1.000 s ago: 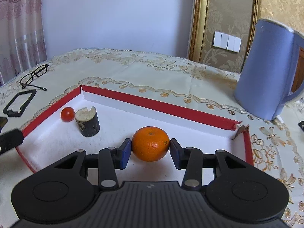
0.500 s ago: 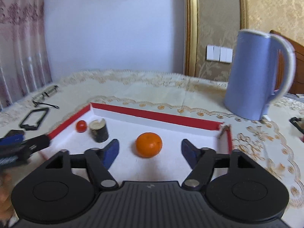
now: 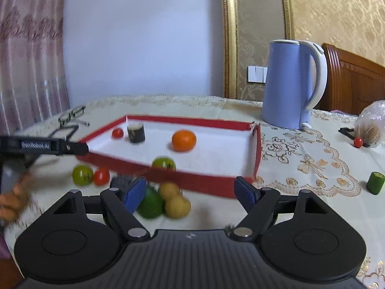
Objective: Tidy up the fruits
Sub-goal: 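Close the left tool on the large green tomato while the right tool approaches a brown pear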
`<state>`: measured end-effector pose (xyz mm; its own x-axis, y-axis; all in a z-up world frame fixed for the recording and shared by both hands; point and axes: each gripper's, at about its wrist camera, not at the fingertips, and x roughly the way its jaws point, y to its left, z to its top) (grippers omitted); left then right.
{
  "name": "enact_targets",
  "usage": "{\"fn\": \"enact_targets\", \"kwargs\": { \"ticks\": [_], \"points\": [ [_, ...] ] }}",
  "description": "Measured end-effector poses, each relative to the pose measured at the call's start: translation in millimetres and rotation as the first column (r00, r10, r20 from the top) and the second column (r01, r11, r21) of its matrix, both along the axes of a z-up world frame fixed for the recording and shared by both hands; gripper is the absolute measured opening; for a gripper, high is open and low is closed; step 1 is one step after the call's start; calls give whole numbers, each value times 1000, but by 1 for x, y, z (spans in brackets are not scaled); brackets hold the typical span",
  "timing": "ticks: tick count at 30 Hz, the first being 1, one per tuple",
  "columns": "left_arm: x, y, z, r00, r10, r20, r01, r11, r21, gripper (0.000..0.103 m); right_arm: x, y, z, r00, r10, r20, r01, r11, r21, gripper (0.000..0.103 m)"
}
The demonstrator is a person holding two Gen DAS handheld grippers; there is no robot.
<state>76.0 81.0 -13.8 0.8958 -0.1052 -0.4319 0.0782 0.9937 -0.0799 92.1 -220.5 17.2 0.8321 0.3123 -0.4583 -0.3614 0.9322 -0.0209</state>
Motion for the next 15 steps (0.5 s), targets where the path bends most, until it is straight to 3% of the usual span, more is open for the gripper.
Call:
{"fn": "enact_targets", "kwargs": {
  "ticks": [3,6,11,15],
  "points": [
    [-12,-11,-1,997,-65,35,61,993,104,103,-6,9,-8,1000,5,16,-4,998,-70,80],
    [-20,-20,-3,993,-100,54,89,980,179,103,-7,13,-12,999,44,-12,-45,996,-82,80],
    [-21,-24,-9,989,-144,46,129,964,232,102,-3,13,-15,996,82,-34,-85,992,-90,80],
    [-16,-25,-12,984,-177,13,168,955,246,92,1,11,-15,993,111,-44,-116,984,-135,74]
  ]
}}
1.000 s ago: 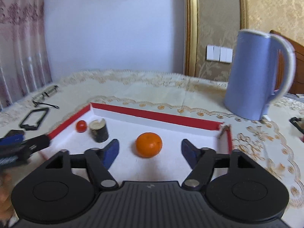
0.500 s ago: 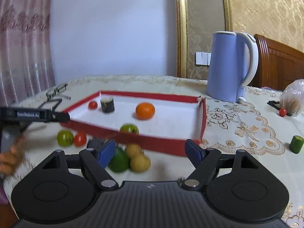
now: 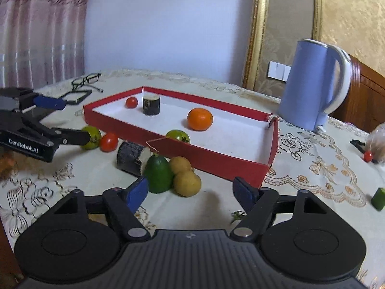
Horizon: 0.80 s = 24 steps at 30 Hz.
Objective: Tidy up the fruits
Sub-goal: 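Close the left tool on the large green tomato while the right tool approaches a brown pear, then carry the green tomato toward the tray with the left tool while the right tool grasps the brown pear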
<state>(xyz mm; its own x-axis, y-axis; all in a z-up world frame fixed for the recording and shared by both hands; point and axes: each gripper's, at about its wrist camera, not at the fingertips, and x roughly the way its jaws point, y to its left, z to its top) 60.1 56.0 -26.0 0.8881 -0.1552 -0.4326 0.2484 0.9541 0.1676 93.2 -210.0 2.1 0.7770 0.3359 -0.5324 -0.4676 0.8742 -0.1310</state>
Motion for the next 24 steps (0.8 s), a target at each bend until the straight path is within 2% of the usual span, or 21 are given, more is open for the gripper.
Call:
{"fn": "enact_targets", "kwargs": {
  "ticks": [6,8,10,12,13,18,24],
  "points": [
    [9,-7,-3,999,-32,-40,33,999,39,79,17,-10,-4,997,41,-61,-40,999,9,60],
    [12,-11,-3,998,-46,-40,48,998,51,75,20,-12,-5,996,53,-73,-51,999,17,58],
    [16,-15,-4,996,-65,-56,68,996,53,65,22,-12,-5,995,63,-77,-62,998,11,58],
    [21,-17,-6,992,-90,-87,94,995,39,48,23,-11,-4,995,70,-74,-71,998,1,58],
    [23,-17,-7,989,-102,-105,106,994,28,44,24,-10,-4,994,73,-77,-73,997,-3,58],
    [23,-17,-8,990,-99,-98,101,995,21,35,27,-11,-4,992,84,-90,-84,996,1,58],
    [21,-7,-5,990,-93,-106,88,995,-46,34,29,-12,-3,988,109,-110,-108,994,16,46]
  ]
}}
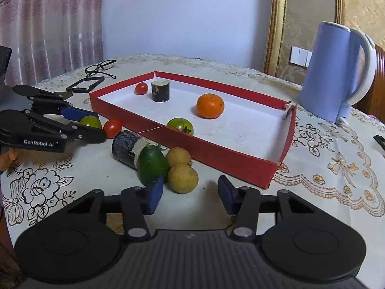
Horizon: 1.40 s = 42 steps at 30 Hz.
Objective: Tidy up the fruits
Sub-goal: 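Carry the green tomato toward the tray with the left tool while the right tool grasps the brown pear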
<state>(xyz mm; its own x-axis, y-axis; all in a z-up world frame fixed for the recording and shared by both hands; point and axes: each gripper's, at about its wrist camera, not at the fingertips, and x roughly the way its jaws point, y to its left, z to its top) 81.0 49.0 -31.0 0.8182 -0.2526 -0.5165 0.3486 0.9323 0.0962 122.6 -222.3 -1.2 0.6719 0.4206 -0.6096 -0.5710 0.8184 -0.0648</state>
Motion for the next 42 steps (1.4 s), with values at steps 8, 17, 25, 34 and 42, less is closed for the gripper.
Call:
{"fn": "enact_targets", "kwargs": {
  "ticks": [8,17,25,34,42],
  "points": [
    [-1,1,-1,1000,19,10,-19,1000,-1,34,7,2,0,999,5,-34,-4,1000,23,40],
    [-5,4,0,999,12,34,-12,1000,-13,34,-5,7,-1,1000,-16,-3,16,1000,23,27],
    [-7,5,2,998,24,59,-23,999,-24,34,-30,-5,-2,998,-55,-2,55,992,112,27],
    [-5,-4,17,995,35,91,-33,999,-30,34,-34,-11,-3,996,-90,3,88,983,161,27],
    [17,-24,38,993,29,115,-29,1000,-3,34,-33,-16,-4,995,-97,-4,96,976,195,27]
  ]
}}
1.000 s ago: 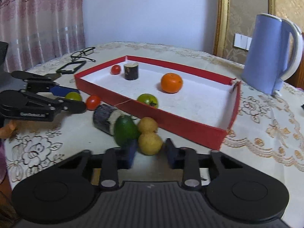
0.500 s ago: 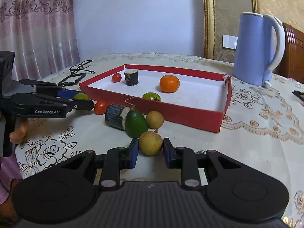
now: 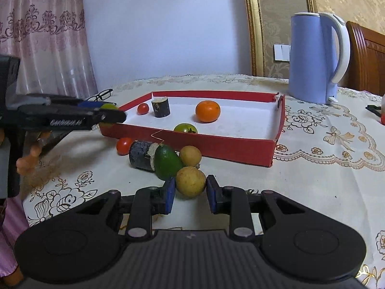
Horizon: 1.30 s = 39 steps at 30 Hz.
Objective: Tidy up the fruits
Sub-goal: 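Carry the green tomato toward the tray with the left tool while the right tool grasps the brown pear, then lower the green tomato into the tray and open the left tool while the right tool carries the pear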
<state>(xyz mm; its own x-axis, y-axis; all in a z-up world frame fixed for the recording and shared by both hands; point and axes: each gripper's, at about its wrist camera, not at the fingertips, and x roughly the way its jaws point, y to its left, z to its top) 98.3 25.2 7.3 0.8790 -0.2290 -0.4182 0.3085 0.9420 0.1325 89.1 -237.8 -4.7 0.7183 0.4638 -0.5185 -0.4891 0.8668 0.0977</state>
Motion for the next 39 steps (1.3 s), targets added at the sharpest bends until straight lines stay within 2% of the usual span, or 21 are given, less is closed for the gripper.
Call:
{"fn": "enact_targets", "kwargs": {
  "ticks": [9,23,28,31,33,34,36,39],
  "points": [
    [38,-26,8,1000,16,-9,-15,999,50,34,-1,-2,0,1000,2,3,-2,1000,16,27],
    [66,-36,5,998,59,-24,-57,995,81,34,-2,-5,-1,1000,-1,5,1,999,33,27],
    [80,-39,5,995,91,-38,-88,992,90,34,-1,-4,-1,1000,-1,2,1,999,35,27],
    [87,-35,9,989,141,-44,-137,988,73,36,-1,-5,0,1000,-4,2,3,999,35,27],
    [85,-28,11,982,182,-54,-180,983,30,51,-1,-5,0,1000,-4,2,4,999,35,27],
    [80,-23,12,980,193,-48,-193,981,5,55,-1,-5,0,1000,-5,2,5,999,36,27],
    [68,-15,14,971,237,-22,-237,971,-35,80,-1,-5,0,1000,-6,0,6,999,35,27],
    [44,2,14,949,314,27,-310,944,-111,98,-1,-4,0,1000,-8,-2,8,1000,28,27]
  ]
}}
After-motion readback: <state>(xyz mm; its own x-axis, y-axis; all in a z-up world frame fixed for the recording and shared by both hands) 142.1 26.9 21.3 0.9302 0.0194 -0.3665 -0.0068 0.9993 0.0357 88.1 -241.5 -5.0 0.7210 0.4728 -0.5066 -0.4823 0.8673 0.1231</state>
